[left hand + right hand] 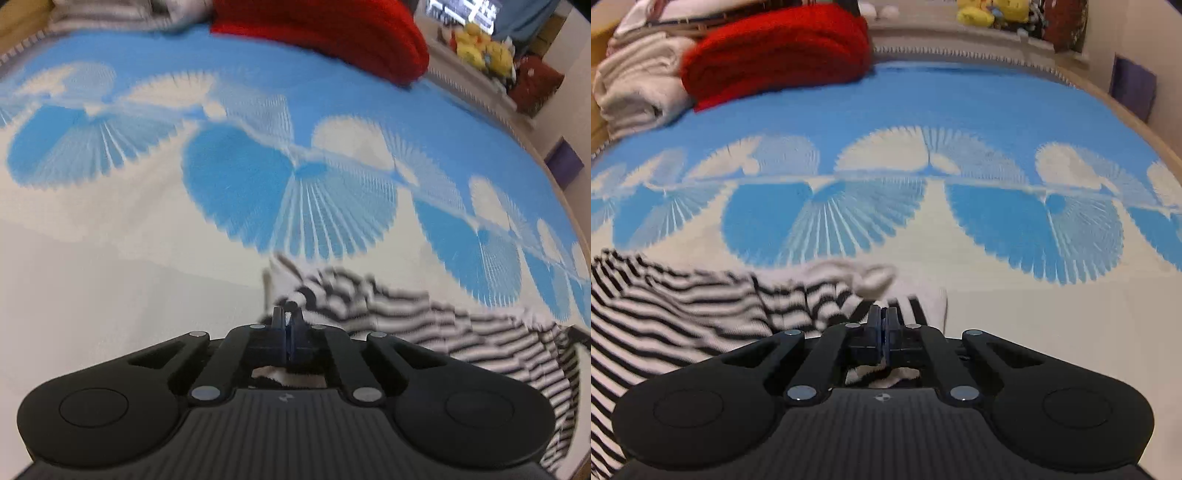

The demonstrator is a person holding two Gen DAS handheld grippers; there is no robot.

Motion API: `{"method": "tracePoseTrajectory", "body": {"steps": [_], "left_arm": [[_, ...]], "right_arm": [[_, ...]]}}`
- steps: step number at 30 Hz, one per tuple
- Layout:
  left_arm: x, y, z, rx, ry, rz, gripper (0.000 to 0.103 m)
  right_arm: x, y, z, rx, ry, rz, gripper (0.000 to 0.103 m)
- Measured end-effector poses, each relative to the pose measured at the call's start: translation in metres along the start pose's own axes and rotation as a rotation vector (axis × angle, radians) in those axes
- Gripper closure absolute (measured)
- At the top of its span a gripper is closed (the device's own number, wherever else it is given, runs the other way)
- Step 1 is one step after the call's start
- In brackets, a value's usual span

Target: Fold small clothes

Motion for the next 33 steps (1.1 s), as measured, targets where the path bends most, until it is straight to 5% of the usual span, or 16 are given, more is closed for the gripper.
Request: {"method": "tracePoseTrajectory", "body": {"steps": [5,7,11,12,14,18,25,30,33], "left_arm": [[-0.028,0.019,0.006,-0.017,-0.074,0.158,0.102],[-0.019,0.016,0.008,-0.001,-0.034,0.147,0.102],[0.008,0.004,0.004,-0.020,0.030,0.017,0.093],[0.008,0.002,0.004,-0.019,0.034,-0.001,0.090],[-0.002,0.002,0.004,-0.024,0.028,0.015,0.076],[-0.035,0.000,-0.002,-0.029,-0.004,0.065,0.065],[-0.107,-0.018,-0.023,-0.033,0.019,0.028,0.065],[-0.126,-0.066,-0.065,-0.183,-0.010,-0.089,0.065],[-0.108,-0.101,-0.091,-0.264,0.039,-0.195,0.065]], "right_arm": [[-0.044,0.035,0.025,0.154,-0.121,0.298,0.103],[-0.043,0.039,0.028,0.167,-0.174,0.321,0.103],[0.013,0.026,0.022,0.215,-0.089,0.085,0.096],[0.031,0.017,0.017,0.208,-0.075,-0.012,0.086],[0.043,0.008,0.011,0.184,-0.106,-0.101,0.080],[0.012,0.012,0.024,0.267,-0.160,-0.037,0.063],[-0.074,-0.017,0.043,0.387,-0.080,0.031,0.061],[-0.118,-0.067,0.045,0.553,-0.001,0.005,0.058],[-0.115,-0.107,0.043,0.685,0.030,-0.060,0.057]]}}
Point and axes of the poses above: each gripper's, at about its wrist camera, not at the fingertips, and x roughly the way its jaws point, z to its right, y to its top, the point moved 5 cm from there along x, roughly the way its jaws point, and after that the axes turned 15 degrees about -x, right-handed, at the moved point
